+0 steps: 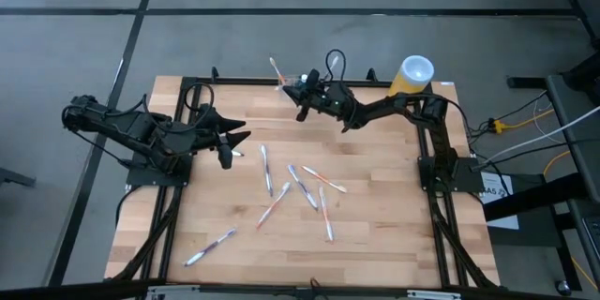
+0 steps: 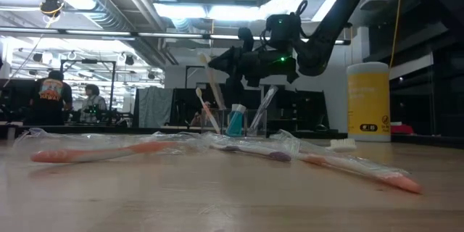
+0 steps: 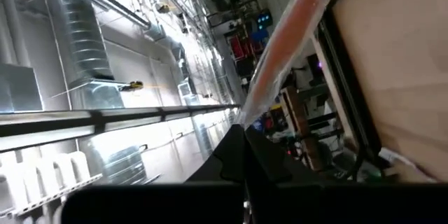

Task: Pick & Place toothbrushing station
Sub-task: Put the orange toothbrush into the transparent organizer

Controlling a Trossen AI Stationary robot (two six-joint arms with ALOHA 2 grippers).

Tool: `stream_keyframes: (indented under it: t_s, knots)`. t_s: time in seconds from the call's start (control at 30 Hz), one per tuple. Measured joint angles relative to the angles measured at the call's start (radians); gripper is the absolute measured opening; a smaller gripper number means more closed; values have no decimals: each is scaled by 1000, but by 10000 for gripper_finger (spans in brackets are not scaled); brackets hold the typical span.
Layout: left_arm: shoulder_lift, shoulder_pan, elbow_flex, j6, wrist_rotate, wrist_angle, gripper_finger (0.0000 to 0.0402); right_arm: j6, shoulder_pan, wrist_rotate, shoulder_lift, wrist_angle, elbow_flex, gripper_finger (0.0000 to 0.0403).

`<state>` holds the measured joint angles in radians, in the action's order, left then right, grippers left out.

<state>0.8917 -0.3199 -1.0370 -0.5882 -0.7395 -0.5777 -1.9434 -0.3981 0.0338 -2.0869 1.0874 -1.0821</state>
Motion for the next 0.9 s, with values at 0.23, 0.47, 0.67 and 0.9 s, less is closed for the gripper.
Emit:
stream_keyframes:
  t_s: [0.23, 0.47, 0.67, 0.9]
  knots:
    - [0, 0, 0, 0, 0, -1, 162, 16, -19, 8, 0, 1, -15, 0]
    - [0, 0, 0, 0, 0, -1, 162, 63, -1, 63, 0, -29, -145, 0]
    - [0, 0, 0, -8, 5, -1, 162, 81, -13, 87, 1, -86, -150, 0]
    - [0, 0, 0, -4, 7, -1, 162, 59, -13, 96, -23, -96, -124, 0]
